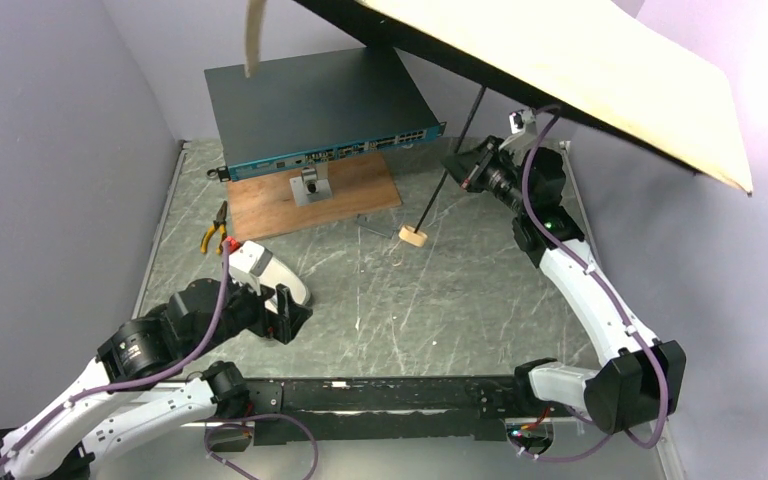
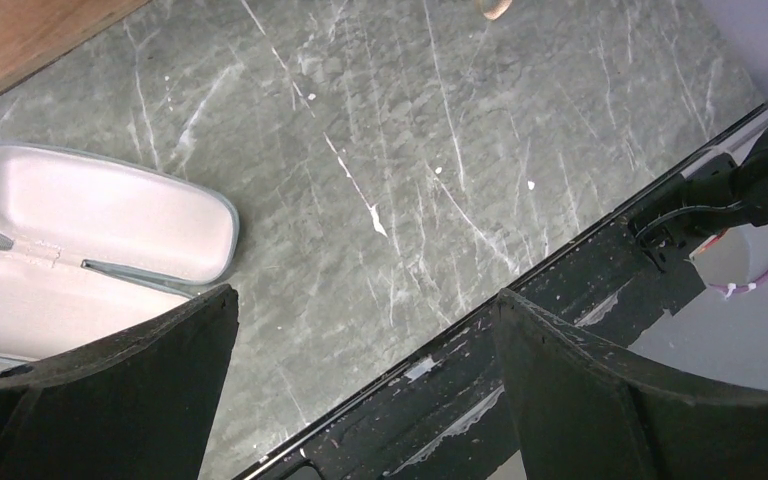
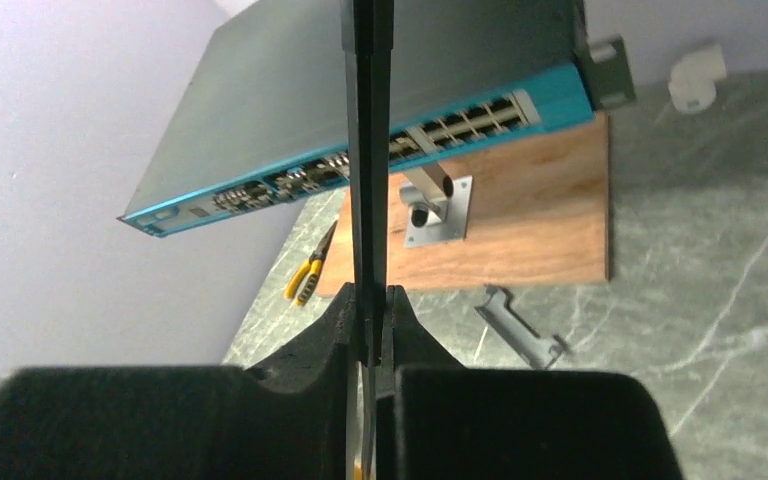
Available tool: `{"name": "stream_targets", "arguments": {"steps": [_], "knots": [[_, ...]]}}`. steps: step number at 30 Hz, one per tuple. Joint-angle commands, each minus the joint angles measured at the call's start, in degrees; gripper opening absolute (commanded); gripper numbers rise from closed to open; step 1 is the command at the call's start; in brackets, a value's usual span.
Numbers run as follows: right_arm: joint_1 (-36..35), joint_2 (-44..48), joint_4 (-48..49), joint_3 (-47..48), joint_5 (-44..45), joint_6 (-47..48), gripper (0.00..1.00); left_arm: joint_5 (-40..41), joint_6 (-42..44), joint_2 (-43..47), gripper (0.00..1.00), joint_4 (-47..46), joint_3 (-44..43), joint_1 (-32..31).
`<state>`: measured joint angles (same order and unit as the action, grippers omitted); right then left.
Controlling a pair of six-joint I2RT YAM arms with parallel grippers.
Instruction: Open the umbrella
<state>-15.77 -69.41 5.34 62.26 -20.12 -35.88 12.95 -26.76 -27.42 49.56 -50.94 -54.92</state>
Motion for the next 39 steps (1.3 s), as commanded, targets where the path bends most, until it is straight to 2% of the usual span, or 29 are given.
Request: {"name": "stream_targets", "arguments": {"steps": [1, 10, 15, 17, 21, 22, 24, 25, 27, 30, 35, 37, 39], "knots": [[1.49, 3.11, 6.84, -3.54, -1.79, -5.03, 0.0, 0.37, -0.66, -0.15, 1.0, -2.22, 0.61, -0.22], [1.45, 5.13, 8.32, -8.97, -0.56, -3.88, 0.0, -1.21, -1.72, 0.25, 0.99, -4.9, 3.54, -0.22], [1.47, 5.41, 6.04, -9.53, 0.68, 0.26, 0.01, 2.83, -1.95, 0.2, 0.99, -5.98, 5.27, -0.2], [1.51, 5.22, 5.32, -10.11, 0.76, 1.5, 0.1, 6.26, -2.25, 0.01, 1.0, -6.67, 6.25, -0.2], [1.47, 5.9, 7.55, -13.2, -1.25, 2.45, 0.17, 9.81, -1.28, -0.74, 0.99, -10.12, 7.88, -0.2], [1.5, 6.34, 8.33, -13.92, -1.7, 2.59, 0.22, 9.96, -1.08, -1.31, 0.99, -10.02, 7.5, -0.26], [1.4, 7.7, 8.6, -14.93, -1.19, 2.91, 0.35, 11.18, -1.36, -2.25, 0.99, -8.37, 6.41, -0.19], [1.36, 8.43, 7.77, -15.05, 0.12, 3.06, 0.45, 11.67, -1.0, -2.4, 0.99, -7.62, 5.94, -0.24], [1.18, 8.79, 5.44, -14.38, 3.25, 3.46, 0.56, 12.71, -0.65, -2.25, 1.0, -5.99, 5.01, -0.19], [0.57, 9.68, 2.98, -13.55, 6.18, 5.61, 0.63, 13.63, 0.27, -0.74, 0.99, -4.84, 4.43, -0.21], [0.29, 12.24, 6.89, -16.25, 3.53, 8.18, 0.7, 14.82, 0.22, 2.15, 0.99, -4.59, 4.72, -0.2], [0.37, 12.23, 6.04, -15.73, 4.45, 7.98, 0.79, 14.94, 0.26, 3.06, 0.99, -5.09, 5.11, -0.2], [0.32, 11.98, 5.17, -15.24, 4.73, 7.92, 0.84, 15.2, 0.06, 3.48, 0.99, -5.01, 5.07, -0.27]]}}
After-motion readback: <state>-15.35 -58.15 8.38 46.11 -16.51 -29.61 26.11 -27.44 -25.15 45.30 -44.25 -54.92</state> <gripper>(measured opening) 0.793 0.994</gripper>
